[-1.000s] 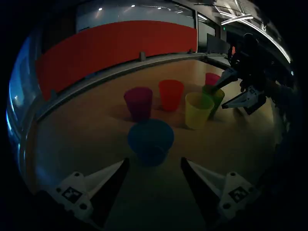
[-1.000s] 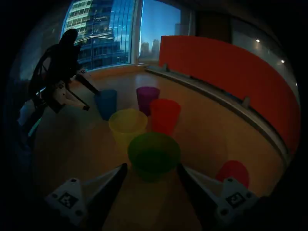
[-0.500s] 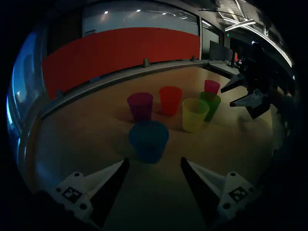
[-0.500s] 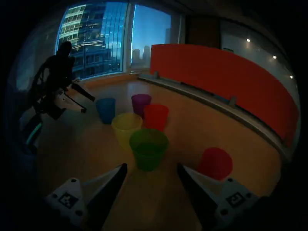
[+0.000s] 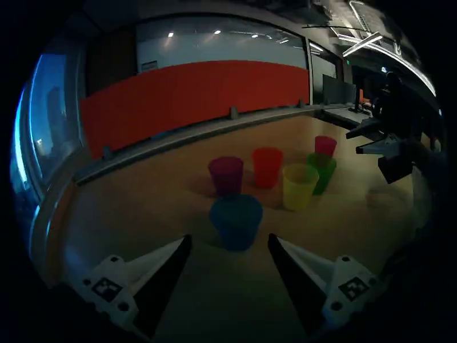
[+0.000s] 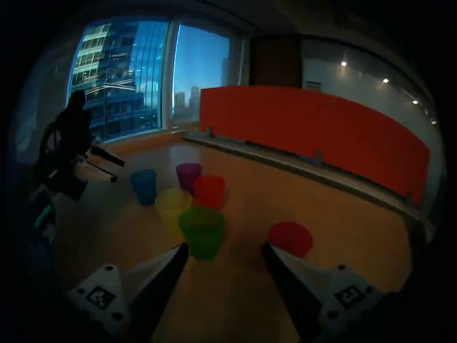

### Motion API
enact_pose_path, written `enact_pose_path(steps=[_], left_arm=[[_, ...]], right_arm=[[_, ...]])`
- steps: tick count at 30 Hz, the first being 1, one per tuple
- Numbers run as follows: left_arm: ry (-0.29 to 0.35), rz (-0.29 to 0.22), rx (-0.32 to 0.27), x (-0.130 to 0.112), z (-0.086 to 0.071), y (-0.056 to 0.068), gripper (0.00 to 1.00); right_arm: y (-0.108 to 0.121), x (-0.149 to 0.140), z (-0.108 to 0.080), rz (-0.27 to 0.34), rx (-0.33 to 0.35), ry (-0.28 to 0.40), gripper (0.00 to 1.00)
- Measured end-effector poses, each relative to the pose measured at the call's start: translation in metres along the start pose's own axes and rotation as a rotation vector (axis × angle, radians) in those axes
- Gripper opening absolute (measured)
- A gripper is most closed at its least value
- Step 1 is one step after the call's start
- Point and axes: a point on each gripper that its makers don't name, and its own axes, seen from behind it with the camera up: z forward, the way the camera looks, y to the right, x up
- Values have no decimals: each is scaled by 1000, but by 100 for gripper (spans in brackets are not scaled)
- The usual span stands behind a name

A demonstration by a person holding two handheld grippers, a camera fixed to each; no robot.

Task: Pour water

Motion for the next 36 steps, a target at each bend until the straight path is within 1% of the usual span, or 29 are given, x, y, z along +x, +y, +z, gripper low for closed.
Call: enact_pose_path(steps=[6, 9, 12, 17, 23, 27, 32, 36], left_arm=[[101, -22, 70, 19, -5, -10, 99], [152, -33, 115, 28, -10, -18, 99], [208, -45, 165, 39, -17, -27, 99], [291, -55, 224, 55, -30, -37, 99], [394, -64, 295, 75, -47, -47, 99], [425, -86, 334, 81, -54, -53, 98], [475, -132, 365, 89, -63, -60, 99], [504, -161, 378, 93, -67, -64, 99]], right_arm=[[14, 22, -10, 30, -88, 91, 100], [21, 31, -14, 40, -133, 133, 100], [30, 37, -19, 41, -187, 171, 100], [45, 48, -27, 45, -275, 237, 100], [59, 56, -37, 78, -362, 308, 100], [66, 63, -46, 98, -417, 349, 100], [75, 71, -60, 115, -496, 406, 100], [81, 70, -67, 105, -555, 422, 100]])
